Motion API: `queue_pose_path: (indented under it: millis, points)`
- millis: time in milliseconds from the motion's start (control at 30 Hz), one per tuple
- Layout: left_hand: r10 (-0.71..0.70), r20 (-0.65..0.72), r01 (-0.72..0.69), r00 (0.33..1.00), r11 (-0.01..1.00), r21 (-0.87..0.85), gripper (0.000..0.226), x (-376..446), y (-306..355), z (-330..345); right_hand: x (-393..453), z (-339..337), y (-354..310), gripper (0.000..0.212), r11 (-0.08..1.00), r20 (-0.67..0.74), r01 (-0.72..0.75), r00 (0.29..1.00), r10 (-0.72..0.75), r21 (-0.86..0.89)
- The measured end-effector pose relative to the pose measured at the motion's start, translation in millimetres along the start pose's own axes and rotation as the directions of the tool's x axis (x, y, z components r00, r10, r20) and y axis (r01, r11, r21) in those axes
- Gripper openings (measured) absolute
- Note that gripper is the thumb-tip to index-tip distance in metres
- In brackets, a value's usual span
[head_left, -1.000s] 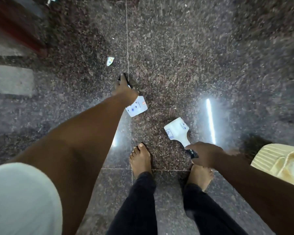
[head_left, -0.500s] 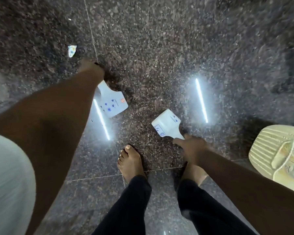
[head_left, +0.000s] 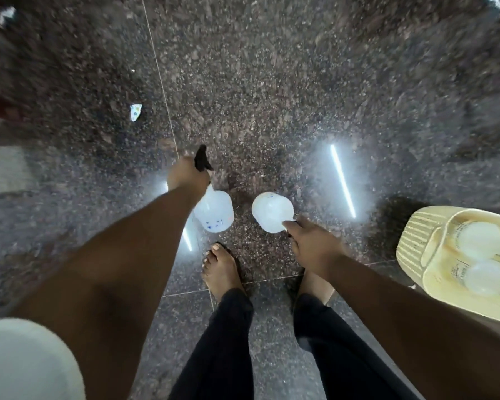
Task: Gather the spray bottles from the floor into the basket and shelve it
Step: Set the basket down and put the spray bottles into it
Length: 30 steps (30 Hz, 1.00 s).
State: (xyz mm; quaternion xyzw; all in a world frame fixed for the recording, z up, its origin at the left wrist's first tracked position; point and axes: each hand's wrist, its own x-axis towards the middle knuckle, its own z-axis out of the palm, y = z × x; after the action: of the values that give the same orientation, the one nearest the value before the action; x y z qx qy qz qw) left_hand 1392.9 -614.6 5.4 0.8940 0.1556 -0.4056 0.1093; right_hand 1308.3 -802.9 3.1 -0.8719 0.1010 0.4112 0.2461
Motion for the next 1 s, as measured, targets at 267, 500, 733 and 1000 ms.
queue_pose_path:
  millis: [267, 500, 733, 1000]
  points:
    - [0.32, 0.098, -0.327, 0.942, 0.942, 0.075, 0.017, -56.6, 112.6, -68.1, -105.8, -41.1, 30.6, 0.038, 0.98, -0.062, -0.128, 0.988, 0.139, 0.154]
    - [0.548, 0.272, -0.591, 0.791, 0.798, 0.114, 0.015, -166.6, 215.5, -6.0, -203.3, -38.4, 93.2, 0.035, 0.888, -0.213, -0.272, 0.906, 0.366, 0.371]
    - [0.686, 0.415, -0.78, 0.598, 0.618, 0.102, 0.014, -266.2, 284.8, 70.5, -293.5, -32.7, 158.1, 0.034, 0.693, -0.321, -0.376, 0.684, 0.656, 0.616]
    - [0.737, 0.423, -0.837, 0.528, 0.537, 0.11, 0.016, -299.0, 297.3, 133.5, -320.6, -3.1, 202.9, 0.029, 0.408, -0.219, -0.329, 0.484, 0.847, 0.852]
